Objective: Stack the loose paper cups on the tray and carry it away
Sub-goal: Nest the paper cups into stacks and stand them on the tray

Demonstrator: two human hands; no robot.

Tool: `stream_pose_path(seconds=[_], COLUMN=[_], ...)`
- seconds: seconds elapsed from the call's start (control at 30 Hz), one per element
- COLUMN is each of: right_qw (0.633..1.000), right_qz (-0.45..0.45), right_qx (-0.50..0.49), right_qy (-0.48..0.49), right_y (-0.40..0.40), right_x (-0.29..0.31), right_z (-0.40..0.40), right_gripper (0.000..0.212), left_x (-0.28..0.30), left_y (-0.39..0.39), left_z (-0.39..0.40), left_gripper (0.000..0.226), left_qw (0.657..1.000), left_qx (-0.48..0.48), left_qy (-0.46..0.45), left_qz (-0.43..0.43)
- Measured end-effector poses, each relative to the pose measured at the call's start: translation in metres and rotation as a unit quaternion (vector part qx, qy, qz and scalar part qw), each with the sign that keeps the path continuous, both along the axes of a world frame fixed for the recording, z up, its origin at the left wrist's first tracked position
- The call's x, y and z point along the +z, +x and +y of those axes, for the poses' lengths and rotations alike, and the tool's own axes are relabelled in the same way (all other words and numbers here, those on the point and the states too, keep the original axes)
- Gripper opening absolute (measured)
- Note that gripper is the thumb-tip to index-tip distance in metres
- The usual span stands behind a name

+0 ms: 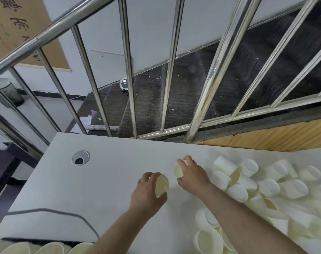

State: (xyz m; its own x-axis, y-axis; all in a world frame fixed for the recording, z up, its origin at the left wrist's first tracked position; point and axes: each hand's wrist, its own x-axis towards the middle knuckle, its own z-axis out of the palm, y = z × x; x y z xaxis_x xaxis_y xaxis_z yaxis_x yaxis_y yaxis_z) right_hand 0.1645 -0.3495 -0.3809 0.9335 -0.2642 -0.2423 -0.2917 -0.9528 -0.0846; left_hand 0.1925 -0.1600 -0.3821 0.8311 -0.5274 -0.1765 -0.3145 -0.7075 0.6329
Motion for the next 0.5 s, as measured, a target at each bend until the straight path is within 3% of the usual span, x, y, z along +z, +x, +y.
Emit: stream_pose_path(seconds=[0.17, 0.5], right_qw=[0.996, 0.990], right_qz=[-0.062, -0.079], right_qx=[-0.050, -0.067], right_qy=[0.030, 0.099], right_y=[-0.027, -0.103], right_x=[0.022, 0.069], right_z=[0.011, 0.058], right_gripper=[0.068, 0.070], left_x=[0.012, 0.050], left_y=[-0.012, -0.060], left_z=[0.004, 0.041], left_gripper=[0.066, 0.072], left_qw=[1.000, 0.999], left_qx=[-0.011, -0.037], left_qy=[-0.009, -0.023], left_qz=[-0.006, -0.033])
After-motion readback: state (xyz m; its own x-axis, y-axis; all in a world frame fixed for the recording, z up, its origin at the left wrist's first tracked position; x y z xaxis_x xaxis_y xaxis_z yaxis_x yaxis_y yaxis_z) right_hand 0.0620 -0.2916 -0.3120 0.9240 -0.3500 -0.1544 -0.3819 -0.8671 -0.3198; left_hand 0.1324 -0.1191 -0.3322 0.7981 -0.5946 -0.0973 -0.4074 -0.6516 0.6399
